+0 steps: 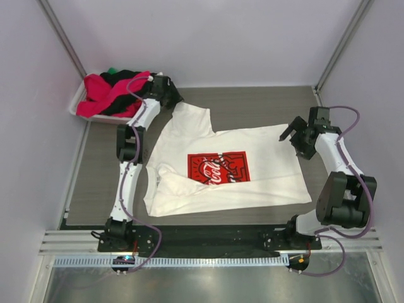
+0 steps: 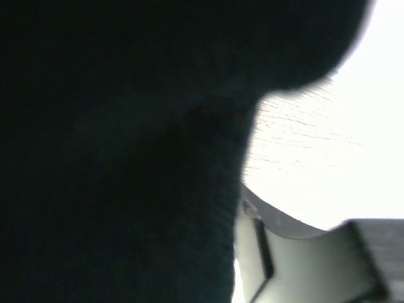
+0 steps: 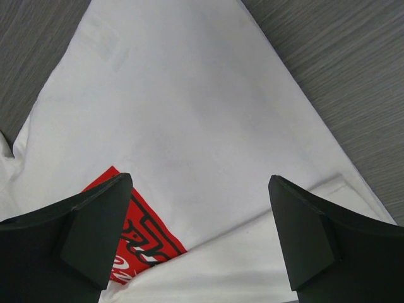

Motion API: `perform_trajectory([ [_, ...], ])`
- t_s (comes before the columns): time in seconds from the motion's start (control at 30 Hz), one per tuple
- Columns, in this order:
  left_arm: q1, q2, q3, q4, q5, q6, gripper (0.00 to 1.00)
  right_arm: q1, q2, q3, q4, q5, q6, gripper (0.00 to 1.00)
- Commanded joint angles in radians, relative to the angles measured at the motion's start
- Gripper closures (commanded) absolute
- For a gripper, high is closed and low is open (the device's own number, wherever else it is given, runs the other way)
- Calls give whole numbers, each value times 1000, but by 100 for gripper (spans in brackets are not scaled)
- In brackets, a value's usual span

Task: Fold and stack the t-shirts
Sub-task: Fold the tshirt

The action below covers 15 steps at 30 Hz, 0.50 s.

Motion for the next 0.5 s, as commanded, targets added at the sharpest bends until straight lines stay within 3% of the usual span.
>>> perform_trajectory([
  [0.0, 10, 40, -13, 31, 31, -19, 56, 5, 52, 109, 50, 32, 21, 5],
  [0.27, 12, 7, -100, 114, 38, -29, 94, 5, 258, 286, 81, 73, 15, 25],
  [0.33, 12, -12, -149, 158, 44, -35, 100, 5, 340, 328, 90, 73, 5, 29],
  [0.47, 19, -16, -191, 192, 63, -37, 100, 4, 491, 475, 92, 124, -25, 34],
])
